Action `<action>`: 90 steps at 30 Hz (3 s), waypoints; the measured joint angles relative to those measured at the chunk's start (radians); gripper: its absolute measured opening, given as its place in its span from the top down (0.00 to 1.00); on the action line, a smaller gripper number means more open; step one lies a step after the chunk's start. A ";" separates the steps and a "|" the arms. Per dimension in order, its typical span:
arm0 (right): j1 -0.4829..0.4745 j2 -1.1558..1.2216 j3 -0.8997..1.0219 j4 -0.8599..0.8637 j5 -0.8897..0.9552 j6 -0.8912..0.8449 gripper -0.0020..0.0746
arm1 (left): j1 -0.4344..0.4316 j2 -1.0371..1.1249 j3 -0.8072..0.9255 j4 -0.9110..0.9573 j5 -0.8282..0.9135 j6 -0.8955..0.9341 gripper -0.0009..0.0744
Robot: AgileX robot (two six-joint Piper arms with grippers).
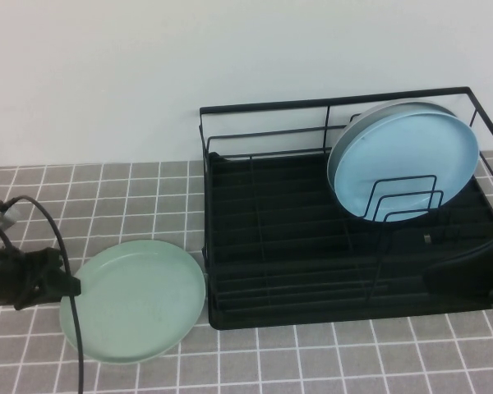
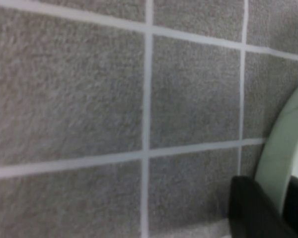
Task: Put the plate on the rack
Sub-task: Pick up the plate from the table, then hand over the plate, then place the plate on the rack
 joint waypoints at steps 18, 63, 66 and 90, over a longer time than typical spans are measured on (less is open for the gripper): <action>0.000 0.000 0.000 0.006 0.008 0.010 0.98 | 0.002 -0.186 0.000 0.014 0.008 -0.019 0.99; 0.000 0.000 0.000 0.285 0.084 0.105 0.53 | -0.559 -0.622 0.000 -0.131 0.171 -0.154 0.83; 0.000 0.000 0.000 0.276 0.103 0.056 0.80 | -0.559 -0.622 0.000 -0.222 0.177 -0.150 0.47; 0.000 -0.004 -0.131 -0.099 -0.196 -0.267 0.85 | -0.556 -0.683 0.000 -0.002 0.039 -0.194 0.99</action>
